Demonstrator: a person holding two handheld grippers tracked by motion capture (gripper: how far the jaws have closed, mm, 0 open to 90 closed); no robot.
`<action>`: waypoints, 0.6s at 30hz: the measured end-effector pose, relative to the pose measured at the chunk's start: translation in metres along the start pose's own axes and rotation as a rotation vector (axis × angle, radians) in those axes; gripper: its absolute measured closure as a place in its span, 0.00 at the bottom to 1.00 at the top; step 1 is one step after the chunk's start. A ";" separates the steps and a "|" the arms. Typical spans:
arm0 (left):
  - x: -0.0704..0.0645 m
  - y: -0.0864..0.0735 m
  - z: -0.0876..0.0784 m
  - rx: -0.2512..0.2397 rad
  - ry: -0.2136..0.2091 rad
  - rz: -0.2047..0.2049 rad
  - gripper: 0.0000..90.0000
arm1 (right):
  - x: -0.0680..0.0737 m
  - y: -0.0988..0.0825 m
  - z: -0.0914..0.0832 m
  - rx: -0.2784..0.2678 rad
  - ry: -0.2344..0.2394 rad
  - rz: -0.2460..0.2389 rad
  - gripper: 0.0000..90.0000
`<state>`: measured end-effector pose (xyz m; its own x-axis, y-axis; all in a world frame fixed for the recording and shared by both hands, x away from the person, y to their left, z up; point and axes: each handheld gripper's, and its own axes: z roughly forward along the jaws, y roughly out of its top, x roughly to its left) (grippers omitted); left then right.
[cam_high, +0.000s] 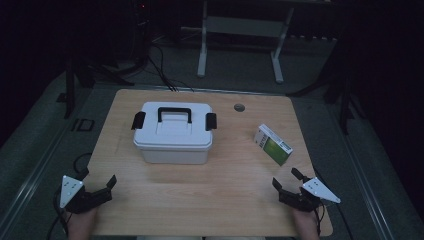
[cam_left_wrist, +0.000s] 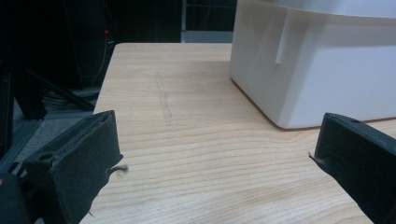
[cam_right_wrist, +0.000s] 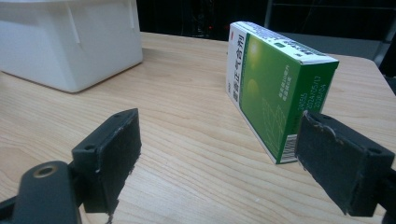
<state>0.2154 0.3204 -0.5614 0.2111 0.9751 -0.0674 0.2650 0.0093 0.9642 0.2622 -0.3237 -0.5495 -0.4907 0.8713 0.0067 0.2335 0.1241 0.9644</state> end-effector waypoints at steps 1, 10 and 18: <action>0.000 0.000 0.000 0.002 0.007 0.000 0.00 | 0.000 0.000 0.000 -0.001 0.001 -0.001 0.16; -0.007 0.005 0.000 0.020 -0.032 0.039 0.00 | 0.006 0.001 0.001 0.009 0.013 -0.036 0.16; -0.013 0.009 0.003 0.028 -0.073 0.039 0.00 | 0.017 0.007 0.006 0.010 0.056 -0.053 0.16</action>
<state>0.2176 0.3071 -0.5529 0.2901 0.9557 -0.0492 0.2814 -0.0360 0.9589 0.2604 -0.3058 -0.5442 -0.5489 0.8354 -0.0288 0.2144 0.1740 0.9611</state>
